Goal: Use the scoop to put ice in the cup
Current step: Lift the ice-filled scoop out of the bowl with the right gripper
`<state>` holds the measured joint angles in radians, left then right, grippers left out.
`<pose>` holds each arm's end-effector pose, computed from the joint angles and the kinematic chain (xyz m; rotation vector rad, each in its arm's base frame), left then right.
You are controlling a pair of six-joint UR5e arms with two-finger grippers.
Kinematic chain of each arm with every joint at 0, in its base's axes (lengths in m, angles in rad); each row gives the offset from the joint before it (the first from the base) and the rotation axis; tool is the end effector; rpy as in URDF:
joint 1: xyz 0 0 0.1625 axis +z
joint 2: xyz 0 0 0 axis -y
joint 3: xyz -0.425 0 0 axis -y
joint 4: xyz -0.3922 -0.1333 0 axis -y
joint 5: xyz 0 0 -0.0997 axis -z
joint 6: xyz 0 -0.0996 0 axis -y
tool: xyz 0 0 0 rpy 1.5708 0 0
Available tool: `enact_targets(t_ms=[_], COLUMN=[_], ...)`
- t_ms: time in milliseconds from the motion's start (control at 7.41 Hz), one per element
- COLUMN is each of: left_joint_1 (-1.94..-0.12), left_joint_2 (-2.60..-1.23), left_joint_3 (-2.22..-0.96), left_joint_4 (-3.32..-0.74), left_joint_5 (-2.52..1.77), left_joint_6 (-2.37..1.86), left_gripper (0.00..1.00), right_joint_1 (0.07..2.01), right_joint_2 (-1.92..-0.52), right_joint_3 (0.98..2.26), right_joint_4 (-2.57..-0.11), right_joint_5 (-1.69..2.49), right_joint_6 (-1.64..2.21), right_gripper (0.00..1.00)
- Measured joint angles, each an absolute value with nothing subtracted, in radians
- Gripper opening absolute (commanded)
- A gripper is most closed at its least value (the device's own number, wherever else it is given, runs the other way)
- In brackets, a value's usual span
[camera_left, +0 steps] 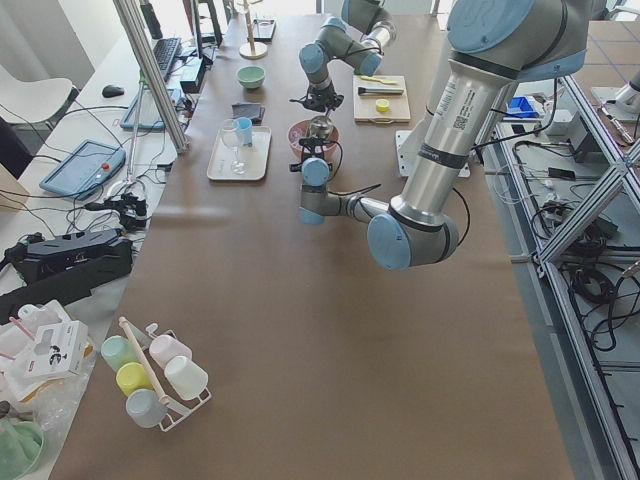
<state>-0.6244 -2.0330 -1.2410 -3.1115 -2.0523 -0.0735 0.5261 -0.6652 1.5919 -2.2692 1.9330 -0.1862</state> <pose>0.4812 -0.4542 0.3829 1.3245 1.1806 1.0464 -0.5458 -0.4303 0.1794 0.0591 -0.4513 -1.2525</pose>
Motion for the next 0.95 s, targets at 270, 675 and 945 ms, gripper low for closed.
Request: enact_targets(t_ms=[270, 675, 945], left_joint_1=[-0.628, -0.628, -0.627], left_joint_2=[-2.031, -2.023, -2.025], left_joint_3=[-1.241, -1.241, -1.242], left_joint_4=[-3.110, -3.109, -3.109], left_joint_5=[-2.057, -2.060, -2.060], left_joint_6=[-0.074, -0.074, -0.074], left_gripper=[0.98, 0.98, 0.98], right_joint_1=[0.525, 0.525, 0.525], right_joint_2=[-0.719, -0.782, -0.848], right_joint_3=[1.655, 1.688, 1.731], right_joint_4=[-2.213, -2.137, -2.065], right_joint_5=[1.939, 1.945, 1.964], right_joint_6=[-0.184, -0.183, -0.188], right_gripper=[0.00, 0.00, 0.00])
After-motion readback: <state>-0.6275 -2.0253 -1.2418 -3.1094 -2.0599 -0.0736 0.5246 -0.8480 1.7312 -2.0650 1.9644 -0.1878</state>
